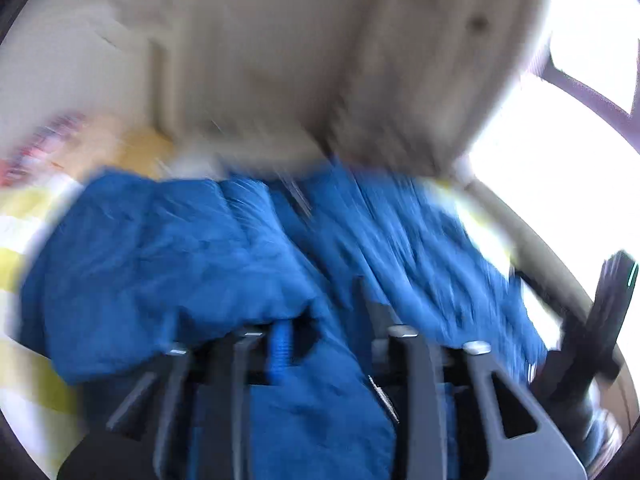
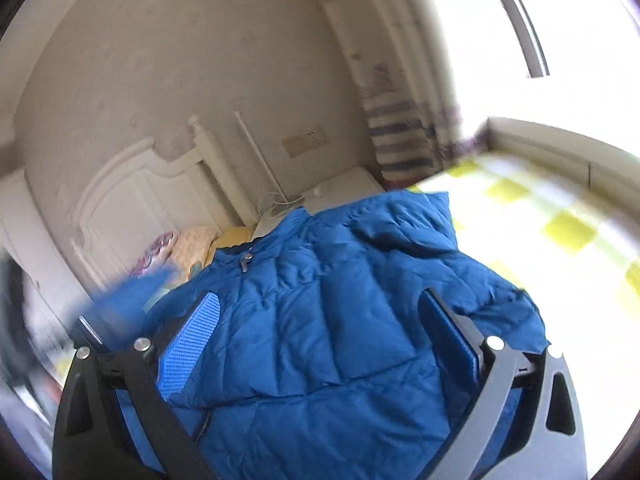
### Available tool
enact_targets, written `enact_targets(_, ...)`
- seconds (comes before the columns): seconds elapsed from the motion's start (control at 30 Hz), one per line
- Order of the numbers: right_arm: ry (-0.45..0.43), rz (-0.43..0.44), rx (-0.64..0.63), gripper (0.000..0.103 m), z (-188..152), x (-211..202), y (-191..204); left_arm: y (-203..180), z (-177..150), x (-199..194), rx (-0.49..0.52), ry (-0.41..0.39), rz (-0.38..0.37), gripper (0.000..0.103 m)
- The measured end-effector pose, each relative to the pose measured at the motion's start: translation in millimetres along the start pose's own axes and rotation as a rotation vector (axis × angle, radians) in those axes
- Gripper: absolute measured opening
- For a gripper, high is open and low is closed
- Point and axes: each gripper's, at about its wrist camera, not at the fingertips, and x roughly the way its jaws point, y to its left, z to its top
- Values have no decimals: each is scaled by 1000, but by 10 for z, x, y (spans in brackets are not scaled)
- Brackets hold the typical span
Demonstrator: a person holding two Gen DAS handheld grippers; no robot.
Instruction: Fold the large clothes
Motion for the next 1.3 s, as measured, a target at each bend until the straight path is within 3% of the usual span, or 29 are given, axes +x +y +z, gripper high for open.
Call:
enact_targets(0.03,8,-1,13,99,1,18,-29,-91,-114,236,22,68,6,60)
enact_targets(0.07,13,1,16,99,0,33,-45,-184,-230,361,58,90,38,81)
enact_targets(0.1,17,3,12,99,-6,43,-45,-287,-337,405,118,84,70,88)
enact_targets(0.2,32,10,-13,99,-28,67,1,-513,-427,444,309,94,192,88)
enact_targets(0.3,44,12,-8,99,-29,96,-6,-626,-450,109,364,24,246,88)
enact_targets(0.37,40,19,13,99,-27,83,-48,-520,-389,-290,314,-85,198,88)
enact_targets(0.47,45,25,34,99,-16,97,-86,-34,-378,-884,74,-224,195,88)
enact_targets(0.53,47,23,30,99,-18,102,-77,412,-402,-986,-108,-237,276,88)
enact_targets(0.6,50,21,13,99,-28,103,-49,904,-550,-1025,-308,-181,364,88)
enact_targets(0.63,54,19,4,99,-31,111,-37,1060,-578,-1000,-350,-151,384,88)
enact_targets(0.7,65,10,-22,99,-44,137,6,1269,-600,-922,-372,-91,458,88)
enact_targets(0.8,80,-7,-72,99,-73,181,94,1359,-539,-719,-347,-38,460,88)
enact_targets(0.93,99,-25,-147,99,-116,241,220,1401,-562,-395,-312,16,525,89)
enact_targets(1.17,117,-55,-241,99,-184,305,377,1575,-686,-371,-398,-13,426,92)
enact_targets(1.3,123,-53,-374,99,-277,324,631,1523,-705,-320,-386,-18,434,92)
